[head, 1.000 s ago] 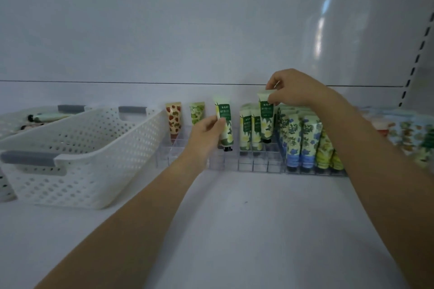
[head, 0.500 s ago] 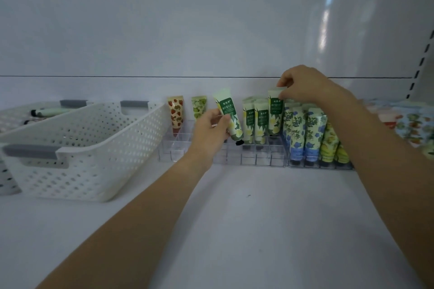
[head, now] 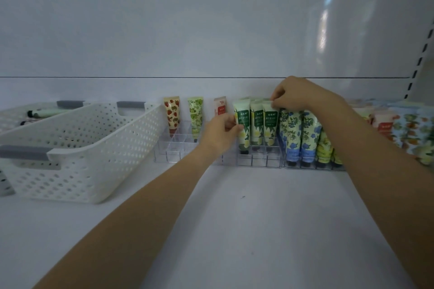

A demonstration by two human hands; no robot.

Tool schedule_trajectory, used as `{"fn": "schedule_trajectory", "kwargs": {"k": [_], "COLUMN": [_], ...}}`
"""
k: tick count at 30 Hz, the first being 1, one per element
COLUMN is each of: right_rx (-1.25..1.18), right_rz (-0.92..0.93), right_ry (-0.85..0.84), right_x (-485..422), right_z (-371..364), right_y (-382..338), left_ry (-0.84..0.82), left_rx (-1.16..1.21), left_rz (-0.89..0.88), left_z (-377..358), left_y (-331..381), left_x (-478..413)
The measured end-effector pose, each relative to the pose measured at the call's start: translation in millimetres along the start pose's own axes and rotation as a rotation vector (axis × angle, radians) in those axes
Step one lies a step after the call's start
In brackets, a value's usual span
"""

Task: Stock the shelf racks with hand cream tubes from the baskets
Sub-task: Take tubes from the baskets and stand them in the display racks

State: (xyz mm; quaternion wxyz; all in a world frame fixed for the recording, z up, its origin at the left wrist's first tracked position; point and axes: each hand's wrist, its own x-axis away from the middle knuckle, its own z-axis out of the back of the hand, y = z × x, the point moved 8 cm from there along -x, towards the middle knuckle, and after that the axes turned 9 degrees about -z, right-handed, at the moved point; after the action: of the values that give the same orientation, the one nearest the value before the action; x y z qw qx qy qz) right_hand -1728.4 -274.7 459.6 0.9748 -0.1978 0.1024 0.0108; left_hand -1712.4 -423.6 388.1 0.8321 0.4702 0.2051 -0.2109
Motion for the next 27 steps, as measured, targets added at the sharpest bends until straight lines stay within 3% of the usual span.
{"fn": "schedule_trajectory", "kwargs": {"k": [6, 11, 17, 23, 27], "right_rx": [-0.033, -0.050, -0.204, -0.152, -0.049], "right_rz": [0.060, 0.145, 0.368, 0.586, 0.713], "right_ry": [0.019, 0.183, 0.329, 0.144, -0.051], "right_x": [0.0, 6.2, 30.7, 37.8, 44.5], "right_z": [-1.0, 13.5, 28.3, -10.6, -54.4], "right_y": [-4.5, -21.9, -79.1, -207.2, -302.1], "left_ry": [-0.057, -0.200, -0.081, -0.051, -0.180], "left_rx": [-0.162, -0.403, -0.498, -0.758, -0.831], "left_rz": [0.010, -0.044, -0.146, -0.024, 0.121], "left_z": [-2.6, 5.0, 112.3, 273.2, 356.1], "left_y": [-2.9, 12.6, 47.1, 26.3, -22.7], "left_x": [-3.2, -3.4, -19.8, -9.2, 28.9]}}
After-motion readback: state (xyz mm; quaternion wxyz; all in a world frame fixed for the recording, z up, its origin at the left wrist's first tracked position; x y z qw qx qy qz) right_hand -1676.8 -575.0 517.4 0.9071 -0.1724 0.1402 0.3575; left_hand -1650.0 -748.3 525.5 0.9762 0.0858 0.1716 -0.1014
